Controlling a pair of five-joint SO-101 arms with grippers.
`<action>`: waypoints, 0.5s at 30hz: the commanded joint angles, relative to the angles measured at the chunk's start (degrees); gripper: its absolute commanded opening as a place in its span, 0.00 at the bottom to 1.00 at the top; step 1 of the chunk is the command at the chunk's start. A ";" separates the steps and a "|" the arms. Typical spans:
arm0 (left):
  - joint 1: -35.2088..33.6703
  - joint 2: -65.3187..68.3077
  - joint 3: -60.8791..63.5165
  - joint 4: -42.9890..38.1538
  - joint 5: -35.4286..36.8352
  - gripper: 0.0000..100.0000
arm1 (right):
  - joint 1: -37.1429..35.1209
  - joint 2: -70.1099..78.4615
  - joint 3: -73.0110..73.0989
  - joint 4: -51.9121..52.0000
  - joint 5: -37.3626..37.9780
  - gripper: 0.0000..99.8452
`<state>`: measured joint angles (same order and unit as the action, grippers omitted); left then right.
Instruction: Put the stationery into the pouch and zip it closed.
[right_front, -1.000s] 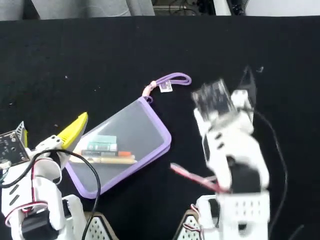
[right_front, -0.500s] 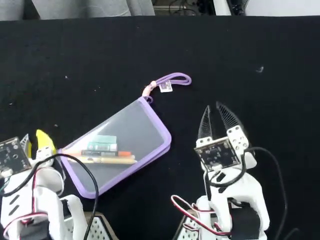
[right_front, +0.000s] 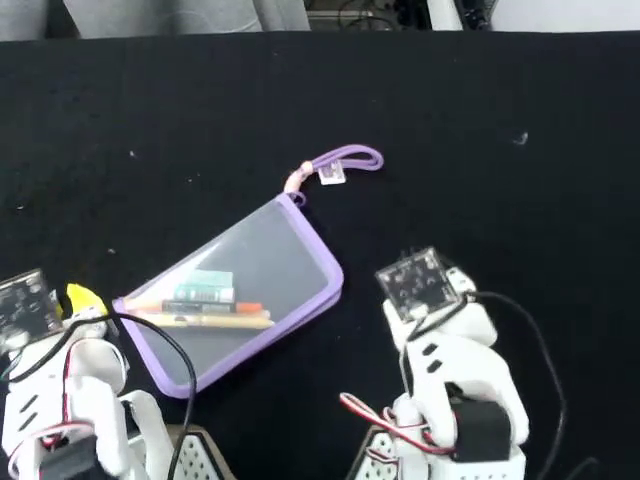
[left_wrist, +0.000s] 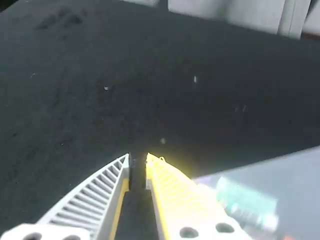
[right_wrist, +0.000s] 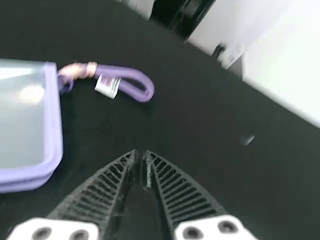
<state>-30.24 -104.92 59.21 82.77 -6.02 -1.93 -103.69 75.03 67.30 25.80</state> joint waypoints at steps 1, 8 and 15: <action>-1.27 0.26 2.77 2.29 -10.11 0.06 | 0.88 -4.79 3.21 0.44 -3.69 0.01; -11.38 0.26 13.14 -0.44 -15.38 0.06 | 0.79 -4.79 12.18 -1.49 -4.57 0.01; -14.64 0.26 23.08 -3.34 -15.30 0.07 | 0.79 -4.79 18.86 -1.93 -4.57 0.01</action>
<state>-44.13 -104.92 80.84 80.48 -20.70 -1.93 -103.69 92.53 66.68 21.85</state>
